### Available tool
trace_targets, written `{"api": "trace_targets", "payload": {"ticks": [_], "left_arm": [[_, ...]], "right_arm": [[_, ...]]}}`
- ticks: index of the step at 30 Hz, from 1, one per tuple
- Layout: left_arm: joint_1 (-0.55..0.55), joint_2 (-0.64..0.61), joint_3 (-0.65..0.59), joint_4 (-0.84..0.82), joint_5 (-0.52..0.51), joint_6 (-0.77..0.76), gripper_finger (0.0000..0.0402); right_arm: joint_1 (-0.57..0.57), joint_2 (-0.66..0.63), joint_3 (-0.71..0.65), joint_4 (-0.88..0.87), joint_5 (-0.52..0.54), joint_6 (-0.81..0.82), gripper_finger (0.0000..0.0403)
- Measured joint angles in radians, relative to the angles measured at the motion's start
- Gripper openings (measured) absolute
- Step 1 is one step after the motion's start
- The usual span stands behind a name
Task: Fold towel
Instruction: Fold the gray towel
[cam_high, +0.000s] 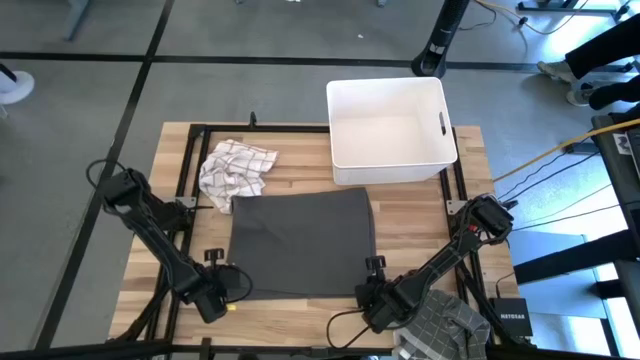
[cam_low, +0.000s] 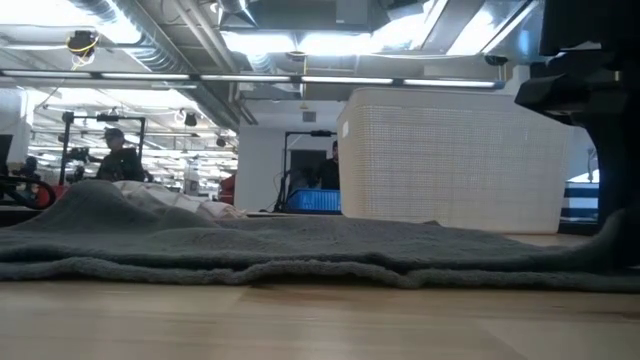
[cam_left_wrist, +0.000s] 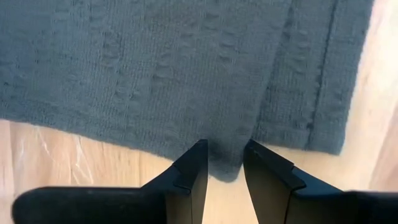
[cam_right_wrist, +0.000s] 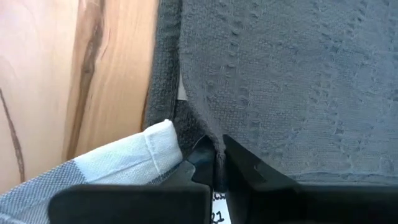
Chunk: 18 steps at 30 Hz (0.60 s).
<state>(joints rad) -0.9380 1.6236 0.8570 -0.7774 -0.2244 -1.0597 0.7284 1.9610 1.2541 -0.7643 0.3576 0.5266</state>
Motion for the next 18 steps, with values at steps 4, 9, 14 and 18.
{"api": "trace_targets", "payload": {"ticks": [4,9,14,18], "left_arm": [[0.005,0.022,0.002,0.002,-0.011,-0.011,0.0092],[0.010,0.032,0.004,0.002,-0.018,-0.037,0.0081],[0.012,0.008,0.026,-0.040,-0.030,-0.066,0.0012],[0.011,-0.036,0.114,-0.160,-0.067,-0.094,0.0012]], "right_arm": [[0.000,0.000,0.000,0.000,-0.001,0.000,0.0009],[0.000,0.000,0.000,-0.002,0.002,0.019,0.0019],[0.000,-0.001,0.038,-0.064,0.002,0.029,0.0012],[0.000,-0.004,0.144,-0.243,0.055,0.030,0.0008]]}}
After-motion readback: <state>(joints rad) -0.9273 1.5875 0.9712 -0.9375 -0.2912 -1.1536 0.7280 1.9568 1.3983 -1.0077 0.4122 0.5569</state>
